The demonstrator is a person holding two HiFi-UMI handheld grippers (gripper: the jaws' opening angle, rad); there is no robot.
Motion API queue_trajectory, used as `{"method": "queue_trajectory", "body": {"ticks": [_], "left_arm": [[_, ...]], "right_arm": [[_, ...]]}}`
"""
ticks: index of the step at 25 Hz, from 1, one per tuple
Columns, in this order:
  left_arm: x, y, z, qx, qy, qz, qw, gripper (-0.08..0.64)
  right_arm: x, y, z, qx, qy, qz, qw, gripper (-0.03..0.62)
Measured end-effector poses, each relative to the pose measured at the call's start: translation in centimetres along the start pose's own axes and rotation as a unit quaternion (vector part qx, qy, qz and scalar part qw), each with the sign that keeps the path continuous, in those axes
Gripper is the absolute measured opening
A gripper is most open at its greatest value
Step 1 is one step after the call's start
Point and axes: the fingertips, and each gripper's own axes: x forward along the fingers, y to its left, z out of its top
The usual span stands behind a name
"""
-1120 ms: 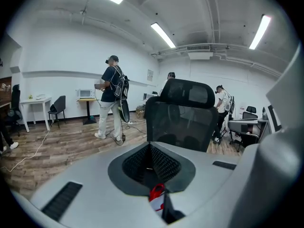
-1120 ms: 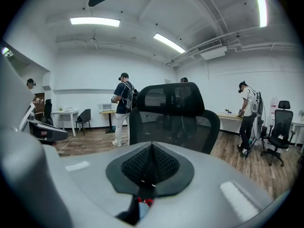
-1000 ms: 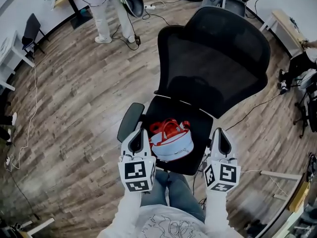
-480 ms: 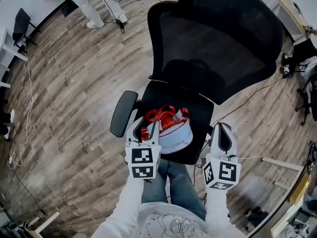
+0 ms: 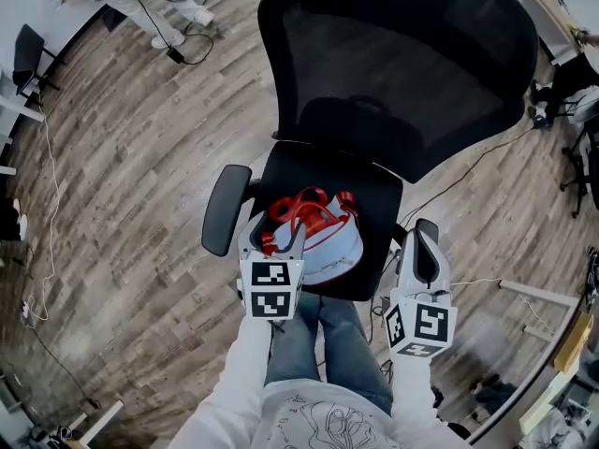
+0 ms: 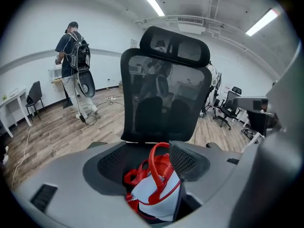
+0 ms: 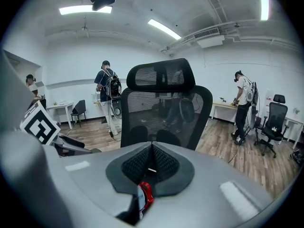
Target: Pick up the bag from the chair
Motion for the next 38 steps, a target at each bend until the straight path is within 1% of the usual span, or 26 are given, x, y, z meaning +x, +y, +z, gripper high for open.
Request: {"method": "queue_trajectory", "body": {"ticks": [6,14,18,19,21,24,25,29,35,38], "left_arm": [[2.9,0.0,-1.6,0.009,0.028,-0.002,0.9996,0.265],[6.5,-0.2,-3.6,0.042,0.073,-0.019,0.9963,0.264],[7.6,-0.5,-3.8,0.051,0.083,-0.03,0.9948,0.261],[7.8,-0.5,-3.8,0.053,0.086,-0.031,0.9944,0.243],[8.2,-0.5,-3.7,0.063,0.092,-0.028,0.9934,0.137],[8.7,-0.7,-3.8,0.085,0.1,-0.026,0.9911,0.058],[8.7,-0.8,-3.8,0.091,0.1,-0.025,0.9904,0.04],[8.5,-0.9,-3.6,0.117,0.093,-0.014,0.9887,0.035],[7.1,-1.5,-2.6,0.131,0.069,-0.006,0.9889,0.032],[6.1,-2.3,-2.0,0.145,0.049,0.002,0.9882,0.032]], "right_arm": [[-0.4,-0.2,-1.4,0.002,0.012,-0.006,1.0,0.009],[-0.7,-0.6,-2.9,0.004,0.026,-0.012,1.0,0.011],[-0.8,-0.9,-3.4,0.006,0.033,-0.015,0.999,0.009],[-0.8,-1.0,-3.6,0.008,0.035,-0.016,0.999,0.009],[-0.8,-1.1,-3.8,0.009,0.039,-0.017,0.999,0.011],[-0.8,-1.2,-4.0,0.009,0.042,-0.019,0.999,0.009],[-0.8,-1.3,-4.1,0.009,0.043,-0.019,0.999,0.009],[-0.8,-1.7,-4.4,0.012,0.047,-0.022,0.999,0.011],[-0.5,-1.8,-4.0,0.017,0.042,-0.021,0.999,0.009],[-0.5,-2.1,-3.7,0.023,0.038,-0.022,0.999,0.011]]}}
